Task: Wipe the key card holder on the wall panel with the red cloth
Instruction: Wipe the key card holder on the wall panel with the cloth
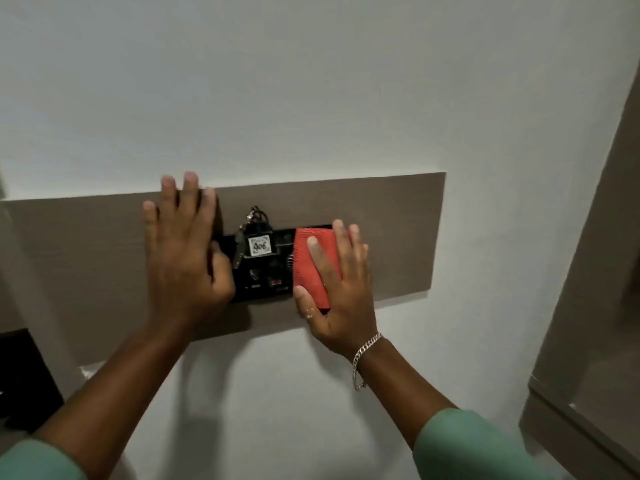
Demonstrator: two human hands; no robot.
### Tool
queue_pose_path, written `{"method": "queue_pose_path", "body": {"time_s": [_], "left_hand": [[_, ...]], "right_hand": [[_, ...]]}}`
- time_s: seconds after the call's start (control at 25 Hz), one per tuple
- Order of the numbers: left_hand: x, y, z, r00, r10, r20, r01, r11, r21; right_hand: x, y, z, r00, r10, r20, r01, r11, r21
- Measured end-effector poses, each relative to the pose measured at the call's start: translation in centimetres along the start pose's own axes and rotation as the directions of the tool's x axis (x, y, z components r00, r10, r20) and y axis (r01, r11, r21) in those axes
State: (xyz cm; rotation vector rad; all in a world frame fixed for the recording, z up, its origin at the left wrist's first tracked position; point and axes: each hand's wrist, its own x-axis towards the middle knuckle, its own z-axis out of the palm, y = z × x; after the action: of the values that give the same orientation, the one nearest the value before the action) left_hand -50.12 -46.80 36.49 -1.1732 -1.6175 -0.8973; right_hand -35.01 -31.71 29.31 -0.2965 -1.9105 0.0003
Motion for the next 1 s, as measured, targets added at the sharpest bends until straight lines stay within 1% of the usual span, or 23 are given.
{"method": "queue_pose_path", "body": {"time_s": [0.04,0.08,0.12,0.16,0.2,0.28,0.32,0.4,0.44,0.48,0.52,0.56,0.6,0.64,0.68,0.8,0.84,0.88,0.96,1.0], "left_hand": [[-0.3,-0.8,0.5,0.997,0.065,0.045,-0.071,0.989,0.128],[-0.5,-1.2,0.8,0.993,0.099,0.065,-0.112,0.966,0.232],[-0.5,-1.5,1.1,0.992,0.111,0.063,-0.125,0.946,0.300],[-0.5,-1.7,1.2,0.992,0.114,0.053,-0.126,0.933,0.338],[-0.6,-1.9,1.3,0.991,0.124,0.041,-0.130,0.924,0.361],[-0.7,-2.5,1.1,0.986,0.162,0.047,-0.167,0.906,0.388],[-0.7,-2.8,0.9,0.981,0.184,0.057,-0.191,0.895,0.404],[-0.7,-3.0,0.8,0.980,0.194,0.053,-0.198,0.880,0.433],[-0.8,-3.0,0.8,0.987,0.160,0.028,-0.156,0.883,0.442],[-0.8,-2.8,0.8,0.995,0.100,-0.005,-0.088,0.893,0.440],[-0.9,-2.7,0.9,0.999,0.034,-0.034,-0.015,0.902,0.431],[-0.9,-2.6,0.9,0.998,-0.018,-0.052,0.039,0.905,0.425],[-1.0,-2.6,0.9,0.997,-0.045,-0.059,0.066,0.903,0.424],[-1.0,-2.7,0.9,0.996,-0.054,-0.065,0.077,0.900,0.430],[-1.0,-2.7,1.0,0.996,-0.055,-0.071,0.081,0.895,0.439],[-1.0,-2.5,1.1,0.995,-0.059,-0.084,0.091,0.883,0.460],[-1.0,-2.5,1.2,0.994,-0.061,-0.086,0.094,0.878,0.469],[-0.9,-2.5,1.2,0.994,-0.064,-0.084,0.096,0.875,0.475],[-0.9,-2.6,1.1,0.997,-0.055,-0.054,0.075,0.870,0.487],[-0.9,-2.8,1.0,0.998,-0.043,-0.037,0.056,0.865,0.498]], "right_hand": [[0.1,-0.4,0.7,0.999,0.040,-0.032,-0.040,0.999,-0.001],[0.3,-0.8,1.3,0.995,0.076,-0.069,-0.075,0.997,0.013],[0.5,-0.9,1.8,0.990,0.098,-0.103,-0.096,0.995,0.018],[0.5,-0.4,2.3,0.988,0.090,-0.128,-0.091,0.996,-0.007],[0.3,0.4,2.6,0.989,0.040,-0.141,-0.049,0.997,-0.061],[-0.4,2.4,2.4,0.989,-0.084,-0.118,0.067,0.988,-0.142],[-0.5,2.9,2.3,0.988,-0.095,-0.117,0.079,0.987,-0.141],[0.2,1.9,2.2,0.987,0.008,-0.162,-0.018,0.998,-0.064],[1.0,0.7,2.3,0.981,0.064,-0.184,-0.068,0.998,-0.013],[1.7,-0.2,2.4,0.979,0.073,-0.190,-0.072,0.997,0.008],[2.0,-0.4,2.4,0.983,0.020,-0.182,-0.022,1.000,-0.008],[2.0,0.2,2.4,0.984,-0.078,-0.163,0.071,0.996,-0.048],[1.8,1.3,2.2,0.973,-0.183,-0.137,0.171,0.981,-0.094],[1.5,2.4,2.0,0.961,-0.248,-0.120,0.234,0.965,-0.114],[1.3,3.0,1.9,0.960,-0.253,-0.121,0.241,0.965,-0.104],[2.0,0.7,2.2,0.976,-0.071,-0.204,0.073,0.997,0.004],[2.4,-0.1,2.3,0.977,-0.057,-0.206,0.062,0.998,0.019],[2.5,-0.1,2.4,0.976,-0.101,-0.191,0.104,0.995,0.004],[2.0,1.9,2.1,0.947,-0.284,-0.148,0.274,0.958,-0.081],[1.7,3.0,1.9,0.930,-0.344,-0.127,0.333,0.938,-0.099]]}}
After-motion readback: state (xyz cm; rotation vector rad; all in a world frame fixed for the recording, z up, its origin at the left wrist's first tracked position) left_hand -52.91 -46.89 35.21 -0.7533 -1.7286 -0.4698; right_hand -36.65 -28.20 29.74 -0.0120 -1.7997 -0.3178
